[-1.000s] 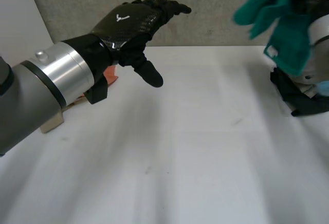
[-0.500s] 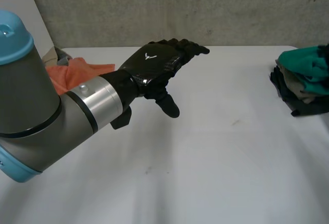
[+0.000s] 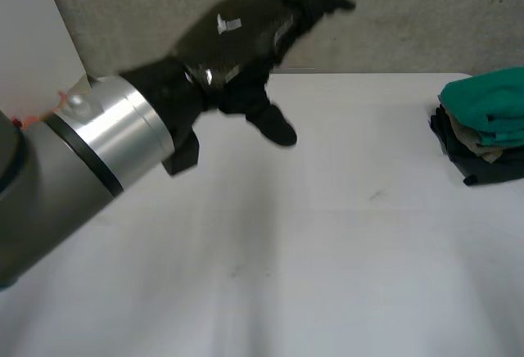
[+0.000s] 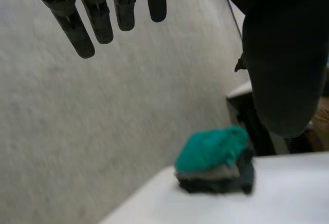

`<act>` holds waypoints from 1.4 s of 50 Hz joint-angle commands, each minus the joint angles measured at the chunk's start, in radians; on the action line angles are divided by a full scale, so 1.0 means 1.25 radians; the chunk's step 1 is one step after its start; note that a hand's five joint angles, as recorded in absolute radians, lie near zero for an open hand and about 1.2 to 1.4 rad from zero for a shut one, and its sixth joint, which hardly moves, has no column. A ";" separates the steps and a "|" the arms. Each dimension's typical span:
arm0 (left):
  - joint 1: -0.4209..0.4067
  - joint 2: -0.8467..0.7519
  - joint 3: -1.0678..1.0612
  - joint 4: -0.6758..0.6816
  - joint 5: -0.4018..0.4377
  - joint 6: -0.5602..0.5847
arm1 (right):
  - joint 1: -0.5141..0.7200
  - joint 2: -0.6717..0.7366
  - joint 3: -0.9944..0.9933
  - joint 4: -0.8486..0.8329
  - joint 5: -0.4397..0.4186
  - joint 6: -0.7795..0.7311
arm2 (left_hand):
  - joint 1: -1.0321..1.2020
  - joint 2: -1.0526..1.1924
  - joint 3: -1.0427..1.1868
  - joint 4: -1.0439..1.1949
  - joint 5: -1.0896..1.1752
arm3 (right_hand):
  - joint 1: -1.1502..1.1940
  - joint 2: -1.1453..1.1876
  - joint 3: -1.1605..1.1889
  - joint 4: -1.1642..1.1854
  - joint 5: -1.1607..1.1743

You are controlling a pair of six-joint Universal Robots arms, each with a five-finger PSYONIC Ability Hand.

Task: Fold the laundry.

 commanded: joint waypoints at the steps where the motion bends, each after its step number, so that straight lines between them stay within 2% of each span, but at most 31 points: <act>1: 0.018 0.034 0.101 0.015 -0.110 -0.020 | 0.123 -0.133 0.073 -0.336 -0.055 0.071 | 0.013 -0.019 -0.031 -0.025 -0.040 | -0.040 -0.031 -0.026 -0.027 -0.033; 2: 0.040 0.035 0.129 -0.001 -0.167 -0.014 | 0.161 -0.168 0.119 -0.408 -0.105 0.106 | 0.013 -0.019 -0.031 -0.025 -0.040 | -0.040 -0.031 -0.026 -0.027 -0.033; 5: 0.083 0.033 0.162 -0.036 -0.247 0.014 | 0.220 -0.212 0.198 -0.495 -0.205 0.174 | 0.013 -0.019 -0.031 -0.025 -0.040 | -0.040 -0.031 -0.026 -0.027 -0.033; 6: 0.120 0.030 0.176 -0.062 -0.289 0.049 | 0.250 -0.235 0.255 -0.530 -0.257 0.217 | 0.013 -0.019 -0.031 -0.025 -0.040 | -0.040 -0.031 -0.026 -0.027 -0.033; 8: 0.164 0.021 0.181 -0.087 -0.311 0.095 | 0.287 -0.251 0.307 -0.545 -0.313 0.267 | 0.013 -0.019 -0.031 -0.025 -0.040 | -0.040 -0.031 -0.026 -0.027 -0.033; 9: 0.209 0.005 0.182 -0.109 -0.310 0.141 | 0.332 -0.262 0.352 -0.542 -0.360 0.307 | 0.013 -0.019 -0.031 -0.025 -0.040 | -0.040 -0.031 -0.026 -0.027 -0.033; 12: 0.294 -0.054 0.167 -0.133 -0.292 0.217 | 0.416 -0.260 0.426 -0.490 -0.417 0.330 | 0.013 -0.019 -0.031 -0.025 -0.040 | -0.040 -0.031 -0.026 -0.027 -0.033; 14: 0.342 -0.095 0.155 -0.132 -0.280 0.249 | 0.448 -0.247 0.453 -0.439 -0.417 0.324 | 0.013 -0.019 -0.031 -0.025 -0.040 | -0.040 -0.031 -0.026 -0.027 -0.033; 15: 0.388 -0.146 0.145 -0.119 -0.262 0.272 | 0.481 -0.230 0.471 -0.379 -0.409 0.312 | 0.013 -0.019 -0.031 -0.025 -0.040 | -0.040 -0.031 -0.026 -0.027 -0.033; 17: 0.420 -0.198 0.143 -0.097 -0.243 0.282 | 0.530 -0.187 0.479 -0.288 -0.384 0.281 | 0.013 -0.019 -0.031 -0.025 -0.040 | -0.040 -0.031 -0.026 -0.027 -0.033; 20: 0.474 -0.342 0.151 -0.012 -0.164 0.283 | 0.582 -0.122 0.482 -0.192 -0.337 0.216 | 0.013 -0.019 -0.031 -0.025 -0.040 | -0.040 -0.031 -0.026 -0.027 -0.033; 24: 0.506 -0.490 0.190 0.106 -0.062 0.277 | 0.614 -0.051 0.483 -0.176 -0.271 0.136 | 0.013 -0.019 -0.031 -0.025 -0.040 | -0.040 -0.031 -0.026 -0.027 -0.033; 26: 0.518 -0.597 0.240 0.174 -0.031 0.280 | 0.620 -0.018 0.485 -0.192 -0.242 0.124 | 0.013 -0.019 -0.031 -0.025 -0.040 | -0.040 -0.031 -0.026 -0.027 -0.033; 28: 0.520 -0.644 0.271 0.184 -0.034 0.283 | 0.619 -0.001 0.489 -0.210 -0.224 0.126 | 0.013 -0.019 -0.031 -0.025 -0.040 | -0.040 -0.031 -0.026 -0.027 -0.033; 30: 0.522 -0.703 0.323 0.183 -0.046 0.291 | 0.611 0.012 0.492 -0.224 -0.220 0.126 | 0.215 0.182 0.171 0.176 0.162 | -0.040 -0.031 -0.026 -0.027 -0.033; 32: 0.524 -0.729 0.354 0.181 -0.061 0.292 | 0.604 0.013 0.492 -0.227 -0.220 0.126 | 0.587 0.555 0.544 0.549 0.535 | -0.040 -0.031 -0.026 -0.027 -0.033; 33: 0.524 -0.738 0.372 0.176 -0.080 0.296 | 0.597 0.012 0.490 -0.232 -0.220 0.126 | 0.987 0.954 0.943 0.948 0.934 | -0.040 -0.031 -0.026 -0.027 -0.033; 34: 0.524 -0.735 0.376 0.175 -0.088 0.297 | 0.593 0.011 0.490 -0.235 -0.217 0.126 | 0.991 0.958 0.947 0.952 0.938 | -0.040 -0.031 -0.026 -0.027 -0.033; 36: 0.518 -0.715 0.371 0.174 -0.110 0.293 | 0.586 0.007 0.489 -0.236 -0.216 0.126 | 0.991 0.958 0.947 0.952 0.938 | -0.040 -0.031 -0.026 -0.027 -0.033; 41: 0.464 -0.539 0.302 0.205 -0.170 0.245 | 0.570 -0.015 0.490 -0.240 -0.214 0.145 | 0.991 0.958 0.947 0.952 0.938 | -0.040 -0.031 -0.026 -0.027 -0.033; 46: 0.366 -0.308 0.231 0.266 -0.149 0.119 | 0.564 -0.041 0.500 -0.242 -0.208 0.169 | 0.991 0.958 0.947 0.952 0.938 | -0.040 -0.031 -0.026 -0.027 -0.033; 49: 0.318 -0.219 0.219 0.263 -0.135 0.070 | 0.560 -0.059 0.511 -0.242 -0.208 0.174 | 0.991 0.958 0.947 0.952 0.938 | -0.040 -0.031 -0.026 -0.027 -0.033; 53: 0.265 -0.159 0.210 0.243 -0.130 0.050 | 0.545 -0.092 0.526 -0.242 -0.209 0.177 | 0.991 0.958 0.947 0.952 0.938 | -0.040 -0.031 -0.026 -0.027 -0.033; 61: 0.123 -0.176 0.132 0.132 -0.152 0.066 | 0.497 -0.148 0.523 -0.237 -0.210 0.210 | 0.991 0.958 0.947 0.952 0.938 | -0.040 -0.031 -0.026 -0.027 -0.033; 68: -0.039 -0.328 0.013 0.112 -0.223 0.069 | 0.464 -0.140 0.493 -0.208 -0.211 0.281 | 0.991 0.958 0.947 0.952 0.938 | -0.040 -0.031 -0.026 -0.027 -0.033; 69: -0.050 -0.351 0.005 0.114 -0.228 0.070 | 0.463 -0.134 0.488 -0.199 -0.211 0.286 | 0.961 0.928 0.917 0.922 0.908 | -0.040 -0.031 -0.026 -0.027 -0.033; 70: -0.070 -0.395 0.004 0.116 -0.239 0.073 | 0.461 -0.120 0.475 -0.178 -0.208 0.293 | 0.791 0.758 0.747 0.752 0.738 | -0.040 -0.031 -0.026 -0.027 -0.033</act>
